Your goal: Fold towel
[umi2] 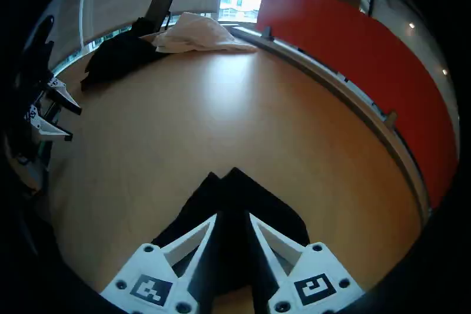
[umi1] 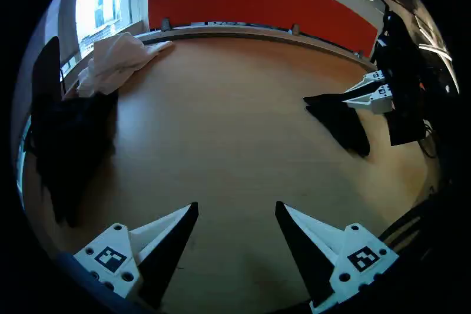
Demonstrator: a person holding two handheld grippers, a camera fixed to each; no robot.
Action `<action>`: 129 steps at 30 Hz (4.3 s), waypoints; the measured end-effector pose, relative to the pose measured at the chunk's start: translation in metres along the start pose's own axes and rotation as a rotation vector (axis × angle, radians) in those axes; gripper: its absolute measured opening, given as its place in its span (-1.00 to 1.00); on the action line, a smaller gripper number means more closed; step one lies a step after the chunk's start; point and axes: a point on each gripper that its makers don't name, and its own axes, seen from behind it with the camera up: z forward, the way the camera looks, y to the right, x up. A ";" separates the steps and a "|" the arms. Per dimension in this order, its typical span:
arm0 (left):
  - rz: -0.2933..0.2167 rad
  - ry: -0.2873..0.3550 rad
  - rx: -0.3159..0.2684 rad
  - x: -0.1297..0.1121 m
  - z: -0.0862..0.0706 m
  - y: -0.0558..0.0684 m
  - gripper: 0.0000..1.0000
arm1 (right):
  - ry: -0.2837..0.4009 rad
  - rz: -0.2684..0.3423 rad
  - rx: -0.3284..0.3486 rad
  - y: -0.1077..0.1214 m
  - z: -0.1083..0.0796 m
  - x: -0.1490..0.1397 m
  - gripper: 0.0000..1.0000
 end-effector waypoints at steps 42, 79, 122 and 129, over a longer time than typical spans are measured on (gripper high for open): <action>0.028 0.025 -0.003 0.014 -0.008 0.008 0.95 | 0.182 0.047 -0.097 0.040 -0.094 0.071 -0.96; 0.085 0.039 -0.037 0.029 -0.009 0.029 0.95 | 0.224 0.155 -0.335 0.141 -0.190 0.050 -0.96; 0.095 0.009 -0.017 0.025 -0.004 0.047 0.95 | 0.093 0.277 -0.497 0.259 -0.269 -0.071 -0.96; 0.097 0.008 -0.010 0.025 -0.005 0.048 0.95 | 0.080 0.295 -0.505 0.274 -0.269 -0.081 -0.96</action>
